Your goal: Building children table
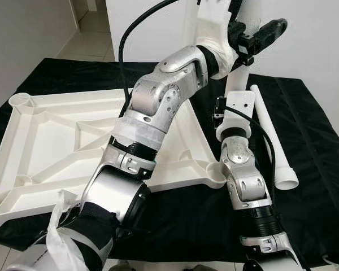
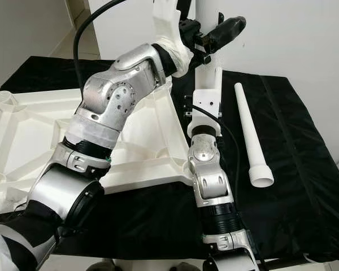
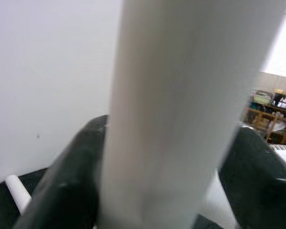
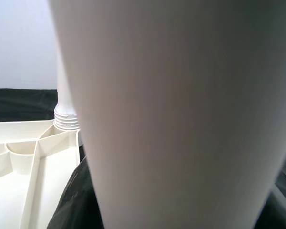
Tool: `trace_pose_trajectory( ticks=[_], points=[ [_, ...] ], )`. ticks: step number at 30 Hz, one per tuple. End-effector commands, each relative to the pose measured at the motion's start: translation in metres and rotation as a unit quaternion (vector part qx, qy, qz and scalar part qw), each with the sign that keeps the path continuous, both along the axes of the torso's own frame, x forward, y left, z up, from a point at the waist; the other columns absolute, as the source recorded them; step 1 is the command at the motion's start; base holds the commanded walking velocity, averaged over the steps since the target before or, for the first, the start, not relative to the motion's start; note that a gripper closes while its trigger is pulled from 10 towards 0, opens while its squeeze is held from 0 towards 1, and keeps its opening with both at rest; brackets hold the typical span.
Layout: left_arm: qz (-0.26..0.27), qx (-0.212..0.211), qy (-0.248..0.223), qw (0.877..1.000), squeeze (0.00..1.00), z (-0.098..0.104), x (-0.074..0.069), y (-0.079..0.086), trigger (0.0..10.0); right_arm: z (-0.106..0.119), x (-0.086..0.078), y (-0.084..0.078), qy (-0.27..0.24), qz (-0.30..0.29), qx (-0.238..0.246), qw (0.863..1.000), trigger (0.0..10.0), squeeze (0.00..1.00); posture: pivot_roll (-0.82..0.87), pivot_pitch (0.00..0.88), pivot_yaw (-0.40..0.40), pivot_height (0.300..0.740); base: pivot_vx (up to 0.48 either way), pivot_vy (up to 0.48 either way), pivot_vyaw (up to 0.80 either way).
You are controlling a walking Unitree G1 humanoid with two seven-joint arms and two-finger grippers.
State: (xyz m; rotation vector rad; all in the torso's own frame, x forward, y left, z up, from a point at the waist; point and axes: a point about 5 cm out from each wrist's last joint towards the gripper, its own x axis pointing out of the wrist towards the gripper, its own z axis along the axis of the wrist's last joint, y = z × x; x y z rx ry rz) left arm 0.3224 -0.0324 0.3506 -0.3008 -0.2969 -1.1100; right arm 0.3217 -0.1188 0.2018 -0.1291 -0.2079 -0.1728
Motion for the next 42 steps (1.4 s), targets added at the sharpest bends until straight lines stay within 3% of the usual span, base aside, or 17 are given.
trace_pose_trajectory(
  ticks=[1, 2, 3, 4, 13, 18, 20, 21, 25, 27, 28, 29, 30, 36, 38, 40, 42],
  points=[
    [-0.053, 0.004, -0.038, 0.998, 1.00, 0.004, -0.011, -0.004, 10.0, -0.003, 0.003, -0.004, 0.014, -0.006, 0.017, 1.000, 10.0, 0.00, 0.02, 0.000, -0.004, 0.740, 0.000, 0.000, 0.00],
    [-0.051, 0.005, -0.044, 0.998, 1.00, 0.005, -0.012, -0.003, 10.0, -0.003, 0.003, -0.004, 0.014, -0.007, 0.020, 1.000, 10.0, 0.00, 0.02, 0.000, -0.004, 0.740, 0.000, 0.000, 0.00],
    [-0.057, 0.002, -0.052, 0.997, 0.55, 0.006, -0.013, 0.000, 10.0, -0.003, 0.003, -0.005, 0.014, -0.008, 0.023, 1.000, 10.0, 0.00, 0.02, 0.000, -0.003, 0.740, 0.000, 0.000, 0.00],
    [-0.062, -0.001, -0.057, 0.996, 0.00, 0.006, -0.014, 0.002, 10.0, -0.003, 0.003, -0.006, 0.014, -0.009, 0.024, 1.000, 10.0, 0.00, 0.02, 0.000, -0.003, 0.740, 0.000, 0.000, 0.00],
    [-0.061, -0.012, -0.081, 0.995, 0.00, 0.008, -0.012, 0.020, 10.0, -0.005, 0.002, -0.014, 0.020, -0.021, 0.061, 0.998, 10.0, 0.00, 0.02, 0.000, -0.005, 0.740, 0.000, 0.000, 0.00],
    [-0.020, -0.006, -0.073, 0.997, 0.00, 0.001, -0.002, 0.033, 10.0, -0.008, -0.001, -0.025, 0.015, -0.040, 0.080, 0.996, 10.0, 0.00, 0.02, 0.000, -0.004, 0.740, 0.000, 0.000, 0.00],
    [0.016, -0.002, -0.057, 0.998, 0.00, -0.007, 0.008, 0.044, 10.0, -0.009, -0.003, -0.031, 0.012, -0.046, 0.091, 0.995, 10.0, 0.00, 0.02, 0.007, -0.001, 0.740, 0.000, 0.000, 0.00],
    [0.045, 0.021, -0.044, 0.998, 0.00, -0.021, 0.017, 0.055, 10.0, -0.008, -0.005, -0.034, 0.008, -0.041, 0.094, 0.995, 10.0, 0.00, 0.02, 0.007, -0.001, 0.740, 0.000, 0.000, 0.00],
    [0.055, 0.034, -0.041, 0.997, 0.00, -0.030, 0.020, 0.061, 10.0, -0.008, -0.007, -0.034, 0.007, -0.033, 0.089, 0.995, 10.0, 0.00, 0.02, 0.010, -0.001, 0.740, 0.000, 0.000, 0.00],
    [0.073, 0.072, -0.048, 0.994, 0.00, -0.049, 0.023, 0.070, 10.0, -0.010, -0.009, -0.034, -0.001, -0.027, 0.050, 0.998, 10.0, 0.00, 0.02, 0.015, -0.002, 0.740, 0.000, 0.000, 0.00],
    [0.073, 0.072, -0.048, 0.994, 0.00, -0.049, 0.023, 0.070, 10.0, -0.010, -0.009, -0.034, -0.001, -0.027, 0.050, 0.998, 10.0, 0.00, 0.02, 0.015, -0.002, 0.740, 0.000, 0.000, 0.00],
    [0.095, 0.104, -0.047, 0.989, 0.00, -0.064, 0.025, 0.079, 10.0, -0.014, -0.012, -0.034, -0.001, -0.012, 0.040, 0.999, 10.0, 0.00, 0.02, 0.016, -0.003, 0.740, 0.000, 0.000, 0.00],
    [0.100, 0.108, -0.047, 0.988, 0.00, -0.067, 0.026, 0.081, 10.0, -0.014, -0.013, -0.034, -0.001, -0.008, 0.041, 0.999, 10.0, 0.00, 0.02, 0.016, -0.003, 0.740, 0.000, 0.000, 0.00],
    [0.105, 0.122, -0.035, 0.986, 0.00, -0.079, 0.027, 0.088, 10.0, -0.015, -0.016, -0.035, -0.006, 0.003, 0.046, 0.999, 10.0, 0.00, 0.02, 0.016, -0.004, 0.740, 0.000, 0.000, 0.00],
    [0.100, 0.143, -0.027, 0.984, 0.00, -0.095, 0.024, 0.097, 10.0, -0.016, -0.021, -0.036, -0.012, 0.021, 0.053, 0.998, 10.0, 0.00, 0.02, 0.014, -0.006, 0.740, 0.000, 0.000, 0.00],
    [0.100, 0.143, -0.027, 0.984, 0.00, -0.095, 0.024, 0.097, 10.0, -0.016, -0.021, -0.036, -0.012, 0.021, 0.053, 0.998, 10.0, 0.00, 0.02, 0.014, -0.006, 0.740, 0.000, 0.000, 0.00],
    [0.070, 0.162, -0.022, 0.984, 0.00, -0.112, 0.015, 0.105, 10.0, -0.019, -0.026, -0.035, -0.014, 0.040, 0.058, 0.997, 10.0, 0.00, 0.02, 0.013, -0.010, 0.740, 0.000, 0.000, 0.00]
  ],
)
